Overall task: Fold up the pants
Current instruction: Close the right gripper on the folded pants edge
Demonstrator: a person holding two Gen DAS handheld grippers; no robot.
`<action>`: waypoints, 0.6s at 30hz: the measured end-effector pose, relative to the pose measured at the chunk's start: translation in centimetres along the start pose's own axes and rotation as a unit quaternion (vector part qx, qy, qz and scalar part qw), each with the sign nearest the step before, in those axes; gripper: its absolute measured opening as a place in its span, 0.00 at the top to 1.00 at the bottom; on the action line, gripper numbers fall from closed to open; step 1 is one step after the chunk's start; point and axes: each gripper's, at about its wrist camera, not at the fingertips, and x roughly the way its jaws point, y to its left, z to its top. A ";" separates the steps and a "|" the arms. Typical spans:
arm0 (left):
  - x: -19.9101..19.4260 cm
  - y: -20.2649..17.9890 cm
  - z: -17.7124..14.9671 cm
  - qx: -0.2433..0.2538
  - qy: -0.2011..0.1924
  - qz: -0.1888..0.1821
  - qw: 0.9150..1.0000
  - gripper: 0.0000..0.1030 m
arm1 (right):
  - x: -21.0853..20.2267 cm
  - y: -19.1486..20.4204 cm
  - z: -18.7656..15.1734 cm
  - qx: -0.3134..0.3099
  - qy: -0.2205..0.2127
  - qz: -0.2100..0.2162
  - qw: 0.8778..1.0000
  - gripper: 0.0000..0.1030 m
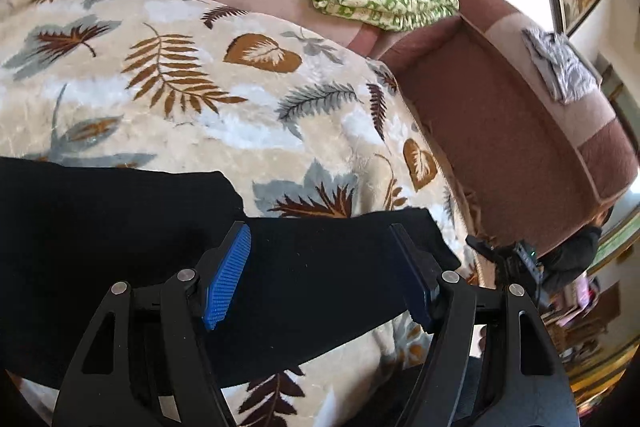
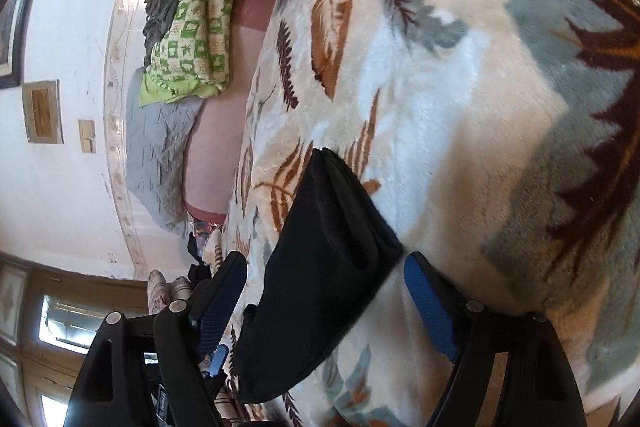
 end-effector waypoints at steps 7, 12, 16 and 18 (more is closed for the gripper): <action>-0.7 -0.2 -0.1 0.007 -0.009 0.000 1.000 0.32 | 1.1 1.4 0.4 -0.067 0.013 0.016 0.998 0.18; -1.0 -0.1 -0.1 0.004 -0.005 -0.015 1.000 0.32 | 1.1 1.1 -0.4 -0.108 0.020 0.025 0.994 0.21; -0.8 -0.2 -0.2 0.007 0.001 -0.008 1.000 0.32 | 1.2 1.4 -1.0 -0.139 0.023 0.027 0.990 0.21; -0.7 -0.2 -0.2 0.006 0.003 -0.005 1.000 0.32 | 1.1 1.2 -1.1 -0.141 0.014 0.034 0.989 0.23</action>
